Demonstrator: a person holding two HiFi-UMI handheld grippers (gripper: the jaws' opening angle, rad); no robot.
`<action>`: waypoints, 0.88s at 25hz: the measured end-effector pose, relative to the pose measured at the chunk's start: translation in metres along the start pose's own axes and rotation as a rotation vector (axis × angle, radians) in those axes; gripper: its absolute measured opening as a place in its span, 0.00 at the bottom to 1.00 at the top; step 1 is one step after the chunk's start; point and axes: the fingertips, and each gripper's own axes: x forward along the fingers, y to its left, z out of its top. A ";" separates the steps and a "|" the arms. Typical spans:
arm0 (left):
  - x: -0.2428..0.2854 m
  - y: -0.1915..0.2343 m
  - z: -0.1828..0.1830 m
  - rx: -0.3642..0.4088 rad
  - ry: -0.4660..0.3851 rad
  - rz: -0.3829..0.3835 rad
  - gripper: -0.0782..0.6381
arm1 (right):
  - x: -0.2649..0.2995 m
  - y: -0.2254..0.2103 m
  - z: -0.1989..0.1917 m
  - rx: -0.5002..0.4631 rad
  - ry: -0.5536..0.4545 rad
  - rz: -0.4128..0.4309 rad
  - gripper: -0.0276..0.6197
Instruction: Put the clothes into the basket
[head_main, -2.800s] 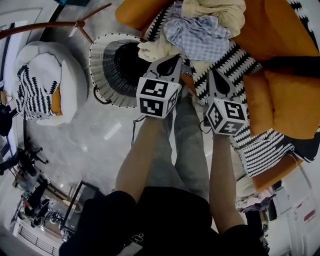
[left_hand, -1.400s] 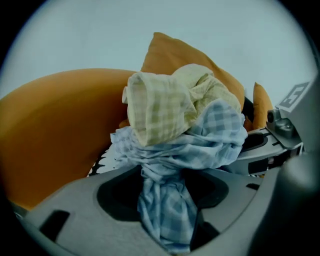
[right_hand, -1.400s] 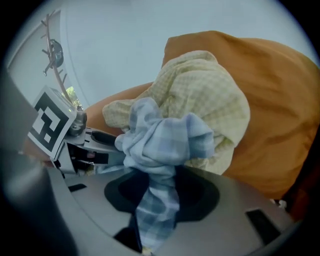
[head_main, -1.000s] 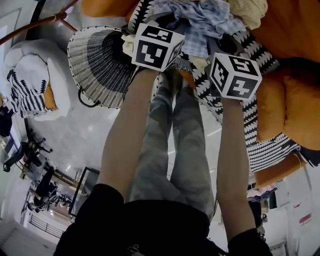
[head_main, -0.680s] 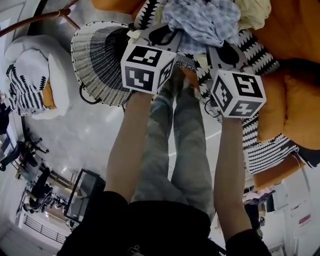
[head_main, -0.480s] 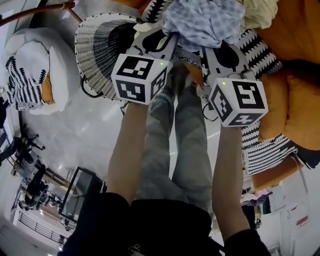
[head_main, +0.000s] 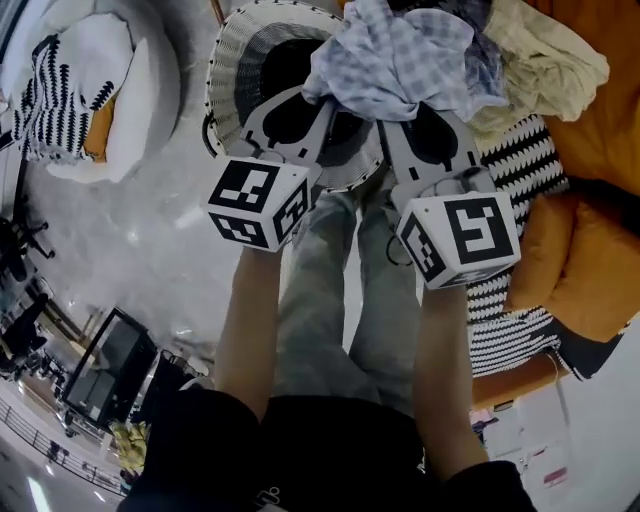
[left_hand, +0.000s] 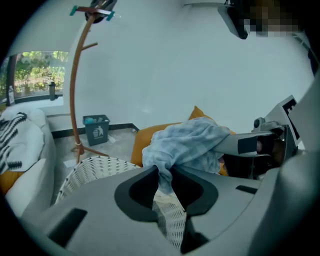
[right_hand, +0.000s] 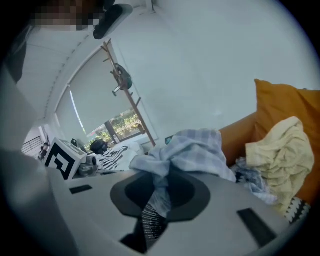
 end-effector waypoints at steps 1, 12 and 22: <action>-0.012 0.012 0.000 -0.013 -0.014 0.029 0.21 | 0.008 0.015 0.002 -0.018 0.006 0.034 0.13; -0.156 0.126 -0.057 -0.190 -0.090 0.371 0.21 | 0.074 0.194 -0.038 -0.132 0.129 0.369 0.13; -0.255 0.162 -0.074 -0.280 -0.138 0.586 0.21 | 0.077 0.306 -0.048 -0.161 0.188 0.582 0.13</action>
